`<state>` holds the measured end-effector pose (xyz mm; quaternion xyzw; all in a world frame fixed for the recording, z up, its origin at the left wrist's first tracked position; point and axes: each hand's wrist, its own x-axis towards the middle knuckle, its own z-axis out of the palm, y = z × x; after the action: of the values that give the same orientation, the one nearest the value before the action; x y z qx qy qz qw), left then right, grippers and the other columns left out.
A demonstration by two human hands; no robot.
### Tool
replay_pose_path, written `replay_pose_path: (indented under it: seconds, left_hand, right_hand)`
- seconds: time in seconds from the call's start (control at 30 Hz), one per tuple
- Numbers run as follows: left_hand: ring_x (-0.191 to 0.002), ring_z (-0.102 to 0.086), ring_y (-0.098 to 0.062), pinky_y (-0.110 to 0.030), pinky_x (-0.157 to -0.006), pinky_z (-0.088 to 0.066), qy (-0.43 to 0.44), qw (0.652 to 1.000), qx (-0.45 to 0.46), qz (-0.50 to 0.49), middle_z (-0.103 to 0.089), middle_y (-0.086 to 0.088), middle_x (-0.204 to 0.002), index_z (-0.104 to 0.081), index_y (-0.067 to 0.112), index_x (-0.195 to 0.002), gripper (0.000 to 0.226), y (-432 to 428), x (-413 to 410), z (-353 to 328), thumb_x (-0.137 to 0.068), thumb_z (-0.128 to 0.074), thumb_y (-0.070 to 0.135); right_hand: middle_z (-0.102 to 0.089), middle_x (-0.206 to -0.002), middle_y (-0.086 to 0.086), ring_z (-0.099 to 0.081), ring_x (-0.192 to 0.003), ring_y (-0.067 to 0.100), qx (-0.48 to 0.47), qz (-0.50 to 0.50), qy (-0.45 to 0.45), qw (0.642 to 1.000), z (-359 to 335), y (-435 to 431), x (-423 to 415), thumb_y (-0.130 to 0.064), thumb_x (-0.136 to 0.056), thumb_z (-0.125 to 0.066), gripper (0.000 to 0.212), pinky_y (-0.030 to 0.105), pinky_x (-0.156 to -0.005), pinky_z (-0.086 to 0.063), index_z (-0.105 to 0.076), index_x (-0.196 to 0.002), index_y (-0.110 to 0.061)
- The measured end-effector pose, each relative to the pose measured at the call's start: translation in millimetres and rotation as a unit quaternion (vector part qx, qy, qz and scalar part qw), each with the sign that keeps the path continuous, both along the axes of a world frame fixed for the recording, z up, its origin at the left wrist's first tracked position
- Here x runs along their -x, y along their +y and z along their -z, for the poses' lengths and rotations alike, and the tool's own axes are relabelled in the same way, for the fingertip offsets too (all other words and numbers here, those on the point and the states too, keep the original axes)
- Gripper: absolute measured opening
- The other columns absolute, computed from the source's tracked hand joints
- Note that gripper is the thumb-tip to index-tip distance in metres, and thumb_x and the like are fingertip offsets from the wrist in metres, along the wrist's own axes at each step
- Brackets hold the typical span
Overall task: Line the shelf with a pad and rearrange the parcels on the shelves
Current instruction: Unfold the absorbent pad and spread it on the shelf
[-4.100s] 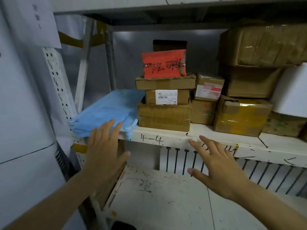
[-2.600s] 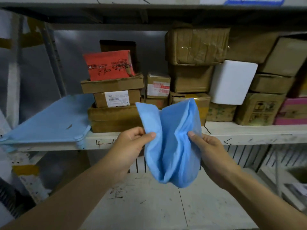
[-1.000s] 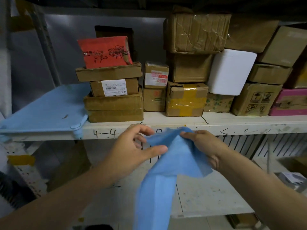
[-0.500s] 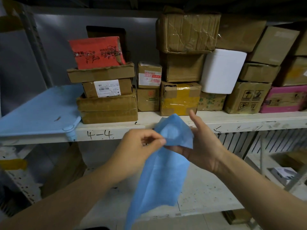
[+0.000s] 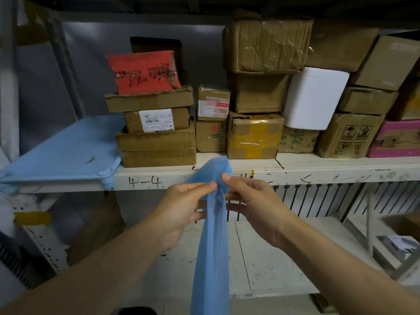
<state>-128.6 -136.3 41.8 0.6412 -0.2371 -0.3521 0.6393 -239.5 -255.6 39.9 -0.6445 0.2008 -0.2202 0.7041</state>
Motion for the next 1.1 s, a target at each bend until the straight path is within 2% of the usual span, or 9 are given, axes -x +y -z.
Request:
replay_pose_path:
  seconds: [0.1, 0.27, 0.4, 0.6, 0.7, 0.77, 0.87, 0.97, 1.1]
  left_hand:
    - [-0.1, -0.074, -0.026, -0.04, -0.09, -0.059, 0.017, 1.0, -0.002, -0.013, -0.077, -0.01, -0.107, -0.075, 0.008, -0.11, 0.025, 2.3, -1.5, 2.7, -0.094, -0.066, 0.024]
    - [-0.099, -0.073, -0.031, -0.04, -0.084, -0.059, 0.034, 0.999, -0.005, -0.038, -0.077, -0.015, -0.105, -0.071, 0.002, -0.109, 0.023, 7.9, -8.6, 11.5, -0.098, -0.059, 0.019]
    - [-0.096, -0.072, -0.033, -0.042, -0.083, -0.058, 0.033, 0.99, -0.03, -0.132, -0.075, -0.019, -0.104, -0.067, 0.002, -0.108, 0.023, 31.5, -40.2, 26.3, -0.103, -0.05, 0.016]
    - [-0.085, -0.059, -0.024, -0.033, -0.074, -0.044, -0.078, 0.958, -0.129, -0.244, -0.064, -0.015, -0.11, -0.063, 0.0, -0.11, 0.019, 70.3, -80.1, 49.2, -0.1, -0.057, 0.014]
    - [-0.115, -0.06, -0.026, -0.04, -0.091, -0.051, -0.19, 0.943, -0.169, -0.216, -0.059, -0.008, -0.133, -0.051, 0.011, -0.14, 0.084, 66.2, -85.8, 60.5, -0.072, -0.078, 0.051]
    - [-0.138, -0.042, -0.029, -0.048, -0.112, -0.038, -0.31, 0.91, -0.205, -0.187, -0.043, -0.008, -0.151, -0.039, 0.016, -0.15, 0.099, 54.6, -75.5, 59.7, -0.069, -0.082, 0.052]
    - [-0.15, -0.019, -0.024, -0.047, -0.12, -0.02, -0.446, 0.862, -0.21, -0.116, -0.02, 0.0, -0.164, -0.022, 0.021, -0.157, 0.105, 31.8, -55.1, 58.3, -0.074, -0.083, 0.046]
    - [-0.15, -0.019, -0.02, -0.045, -0.119, -0.021, -0.409, 0.895, -0.175, -0.038, -0.02, 0.005, -0.164, -0.019, 0.025, -0.158, 0.108, 14.5, -46.0, 69.4, -0.073, -0.084, 0.043]
    - [-0.125, -0.056, -0.019, -0.045, -0.111, -0.042, -0.296, 0.942, -0.136, 0.077, -0.063, -0.007, -0.136, -0.063, 0.019, -0.132, 0.056, -5.3, -40.9, 82.8, -0.082, -0.079, 0.036]
  right_hand:
    - [-0.075, -0.106, 0.016, -0.07, -0.099, 0.026, 0.033, 0.011, 0.027, 0.999, 3.3, 4.3, -4.8, -0.034, -0.097, -0.06, 0.032, 0.033, -0.091, -0.059, -0.077, -0.103, -0.008]
    - [-0.079, -0.08, -0.001, -0.073, -0.076, 0.013, 0.032, 0.03, 0.062, 0.997, 6.8, 3.7, -4.1, -0.014, -0.106, -0.044, 0.037, 0.025, -0.074, -0.059, -0.074, -0.084, -0.011]
    - [-0.079, -0.094, 0.004, -0.072, -0.094, 0.022, 0.035, 0.083, 0.096, 0.991, 4.3, -14.9, 7.0, -0.018, -0.105, -0.049, 0.028, 0.045, -0.103, -0.051, -0.073, -0.093, -0.012]
    - [-0.068, -0.11, 0.0, -0.062, -0.115, 0.027, 0.044, 0.185, 0.104, 0.976, -10.5, -44.0, 23.8, -0.021, -0.106, -0.048, 0.016, 0.05, -0.111, -0.043, -0.063, -0.104, -0.015]
    - [-0.067, -0.107, -0.004, -0.062, -0.117, 0.026, 0.076, 0.181, 0.105, 0.975, -20.2, -40.6, 23.8, -0.024, -0.106, -0.048, 0.015, 0.05, -0.11, -0.044, -0.063, -0.107, -0.02]
    - [-0.07, -0.11, -0.002, -0.064, -0.113, 0.024, 0.105, 0.164, 0.103, 0.975, -25.3, -37.0, 23.4, -0.027, -0.106, -0.048, 0.02, 0.05, -0.107, -0.047, -0.066, -0.109, -0.018]
    - [-0.075, -0.106, -0.001, -0.069, -0.105, 0.02, 0.154, 0.143, 0.103, 0.972, -34.6, -33.4, 27.5, -0.028, -0.106, -0.048, 0.024, 0.045, -0.102, -0.051, -0.07, -0.11, -0.018]
    - [-0.079, -0.09, -0.004, -0.074, -0.093, 0.017, 0.184, 0.123, 0.078, 0.972, -46.1, -31.0, 38.6, -0.025, -0.106, -0.049, 0.026, 0.038, -0.091, -0.055, -0.073, -0.096, -0.018]
    - [-0.079, -0.094, 0.003, -0.074, -0.097, 0.026, 0.189, 0.12, 0.056, 0.973, -56.3, -38.7, 58.9, -0.025, -0.106, -0.05, 0.028, 0.048, -0.093, -0.054, -0.074, -0.097, -0.015]
